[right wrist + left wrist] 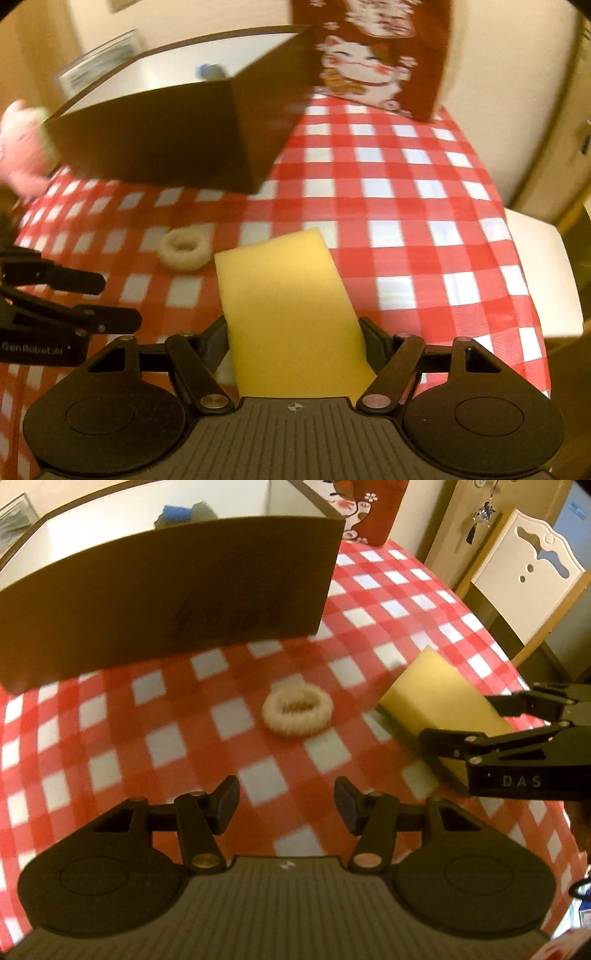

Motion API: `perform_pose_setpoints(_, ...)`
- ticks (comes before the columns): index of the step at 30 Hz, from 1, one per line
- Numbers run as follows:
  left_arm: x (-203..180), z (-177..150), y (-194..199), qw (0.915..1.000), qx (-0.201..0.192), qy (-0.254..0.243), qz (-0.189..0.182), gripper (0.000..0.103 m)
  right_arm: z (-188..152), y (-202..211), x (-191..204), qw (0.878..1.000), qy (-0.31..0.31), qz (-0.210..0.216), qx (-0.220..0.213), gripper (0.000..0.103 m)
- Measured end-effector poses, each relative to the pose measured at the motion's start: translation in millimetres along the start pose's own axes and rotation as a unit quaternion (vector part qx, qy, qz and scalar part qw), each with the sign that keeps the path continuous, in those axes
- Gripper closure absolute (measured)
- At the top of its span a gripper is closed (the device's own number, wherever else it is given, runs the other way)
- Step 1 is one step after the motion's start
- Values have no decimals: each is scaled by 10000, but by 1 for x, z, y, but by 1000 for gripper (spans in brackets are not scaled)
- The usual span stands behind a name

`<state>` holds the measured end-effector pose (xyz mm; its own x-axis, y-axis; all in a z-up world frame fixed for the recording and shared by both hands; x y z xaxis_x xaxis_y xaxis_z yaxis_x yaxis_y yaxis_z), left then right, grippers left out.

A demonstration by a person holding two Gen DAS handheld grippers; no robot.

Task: Organize soft objects
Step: 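Grasp the cream scrunchie ring with the left gripper while the right holds the sponge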

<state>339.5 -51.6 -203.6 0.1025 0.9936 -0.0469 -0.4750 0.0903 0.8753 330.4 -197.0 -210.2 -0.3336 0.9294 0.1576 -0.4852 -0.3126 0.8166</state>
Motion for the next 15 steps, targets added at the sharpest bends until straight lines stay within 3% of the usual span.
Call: perform_pose_setpoints(15,-4,39,-38,9996,-261,94,-41,50,16,-17,-21,9991,-403,-90,-30,30)
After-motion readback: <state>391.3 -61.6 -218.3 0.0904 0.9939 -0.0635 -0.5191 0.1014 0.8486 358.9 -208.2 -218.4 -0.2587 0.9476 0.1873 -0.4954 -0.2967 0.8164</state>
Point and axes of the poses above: each gripper's, at about its wrist camera, not at the fingertips, and y roughly against the way its jaws point, x to its left, z to its top, the point moved 7 cm from there along -y, roughly the way its jaws point, and after that the axes turned 2 degrees about z, right-handed, at the moved point
